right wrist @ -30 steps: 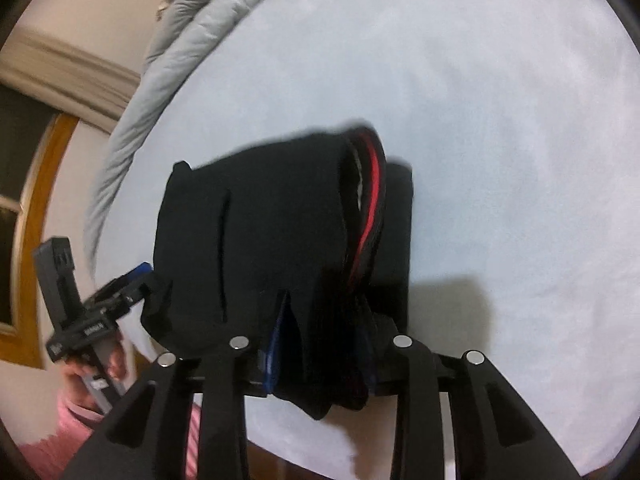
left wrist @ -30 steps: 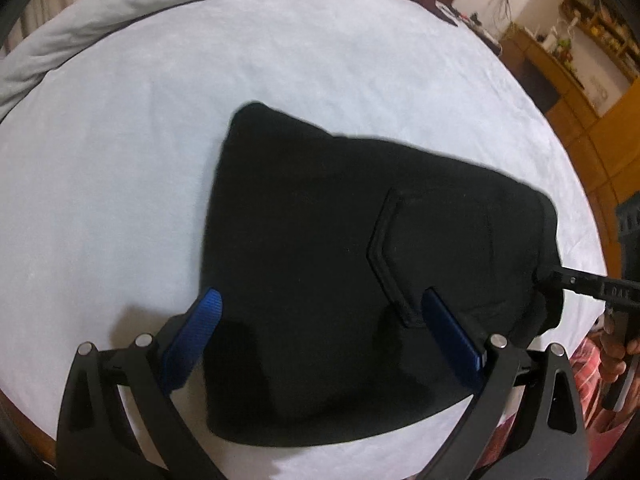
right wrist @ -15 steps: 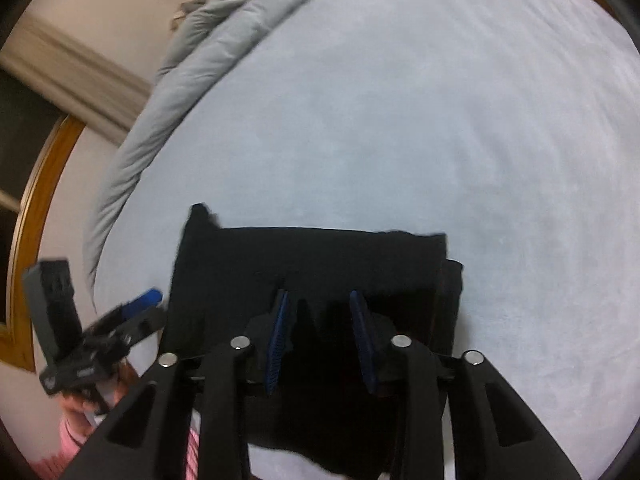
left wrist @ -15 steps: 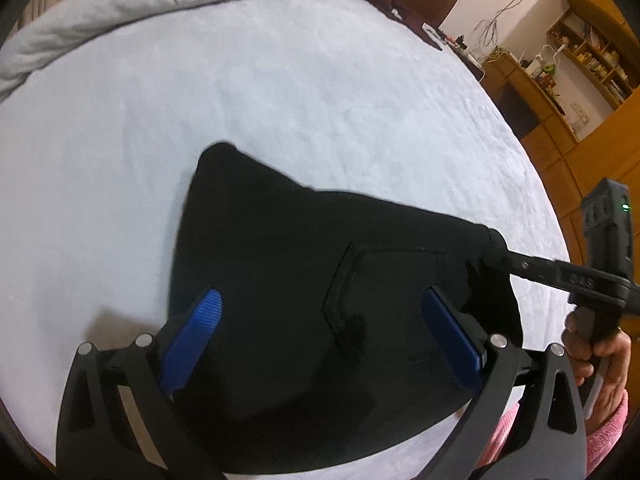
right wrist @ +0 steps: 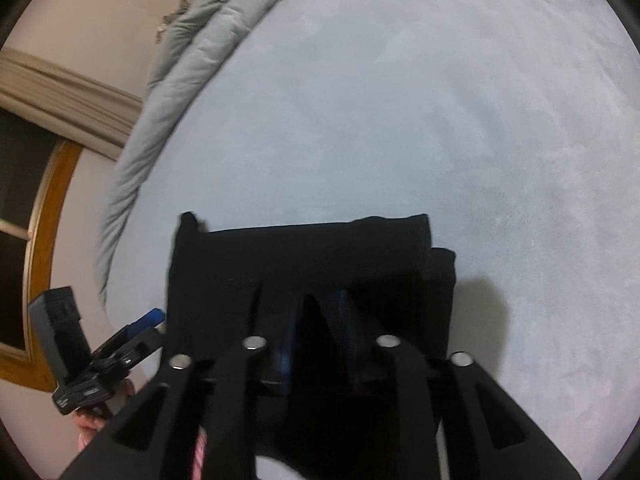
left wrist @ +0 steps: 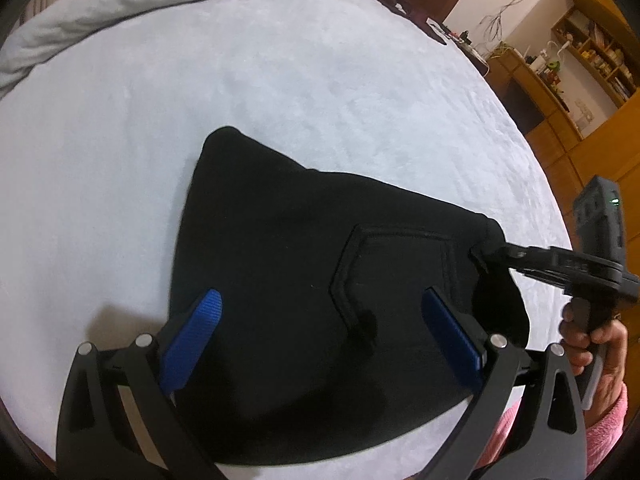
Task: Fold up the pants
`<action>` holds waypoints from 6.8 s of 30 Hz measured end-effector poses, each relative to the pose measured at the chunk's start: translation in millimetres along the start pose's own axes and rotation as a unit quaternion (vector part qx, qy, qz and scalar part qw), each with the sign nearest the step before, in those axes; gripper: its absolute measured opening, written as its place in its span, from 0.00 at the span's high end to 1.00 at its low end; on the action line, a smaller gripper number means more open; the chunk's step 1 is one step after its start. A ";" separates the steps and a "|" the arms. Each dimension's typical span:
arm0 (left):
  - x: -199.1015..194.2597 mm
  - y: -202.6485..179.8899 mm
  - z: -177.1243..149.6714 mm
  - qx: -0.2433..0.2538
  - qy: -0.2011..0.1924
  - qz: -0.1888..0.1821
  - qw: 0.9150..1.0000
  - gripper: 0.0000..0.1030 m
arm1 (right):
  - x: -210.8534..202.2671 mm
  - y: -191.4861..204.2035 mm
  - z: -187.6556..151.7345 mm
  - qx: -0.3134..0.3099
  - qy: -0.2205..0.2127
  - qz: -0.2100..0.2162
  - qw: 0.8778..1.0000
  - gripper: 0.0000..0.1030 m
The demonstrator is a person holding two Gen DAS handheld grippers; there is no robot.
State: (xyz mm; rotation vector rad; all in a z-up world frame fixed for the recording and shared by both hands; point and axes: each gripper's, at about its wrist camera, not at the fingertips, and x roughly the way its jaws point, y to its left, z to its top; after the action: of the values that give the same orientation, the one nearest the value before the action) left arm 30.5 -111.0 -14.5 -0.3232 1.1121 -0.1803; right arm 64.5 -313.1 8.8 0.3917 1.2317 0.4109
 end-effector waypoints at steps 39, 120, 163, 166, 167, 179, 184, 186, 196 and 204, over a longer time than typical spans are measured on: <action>-30.4 -5.9 -24.4 0.023 -0.003 0.026 0.999 0.03 | -1.3 -18.5 -68.8 -0.017 0.050 -0.065 0.996 0.95; 18.7 -25.7 105.5 0.014 0.001 -0.158 0.987 0.76 | -79.9 -47.2 44.1 -0.045 -0.073 0.069 0.994 0.69; 48.9 11.7 22.6 0.003 0.011 0.052 0.999 0.12 | -34.0 -92.3 -31.9 0.033 -0.072 -0.121 0.989 0.12; 46.0 -1.0 15.3 0.016 0.012 0.071 0.997 0.12 | -32.3 -78.0 -41.9 0.030 -0.070 -0.157 0.985 0.09; 44.5 -2.9 14.2 0.017 0.012 0.074 0.997 0.12 | -31.6 -73.0 -44.7 0.033 -0.070 -0.171 0.982 0.08; 5.8 -30.2 12.9 0.036 -0.020 0.123 0.992 0.11 | -42.1 -29.1 -41.8 0.022 -0.087 -0.256 0.963 0.04; -8.0 -34.9 13.0 0.035 -0.026 0.121 0.992 0.11 | -46.1 -9.0 -39.7 -0.006 -0.089 -0.271 0.958 0.04; -14.0 -37.3 13.7 0.039 -0.031 0.125 0.991 0.11 | -47.0 -4.4 -39.2 -0.011 -0.086 -0.272 0.958 0.04; -45.7 -50.1 15.2 0.055 -0.054 0.129 0.989 0.11 | -58.0 14.5 -36.9 -0.010 -0.094 -0.275 0.957 0.04; -54.5 -53.2 22.1 0.061 -0.063 0.139 0.986 0.11 | -56.3 20.0 -35.9 -0.015 -0.091 -0.287 0.953 0.04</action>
State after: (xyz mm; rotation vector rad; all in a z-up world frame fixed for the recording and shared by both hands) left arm 27.6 -140.8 59.0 -0.0675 1.0038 0.0195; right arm 12.7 -321.8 54.7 0.0315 1.0986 -0.1060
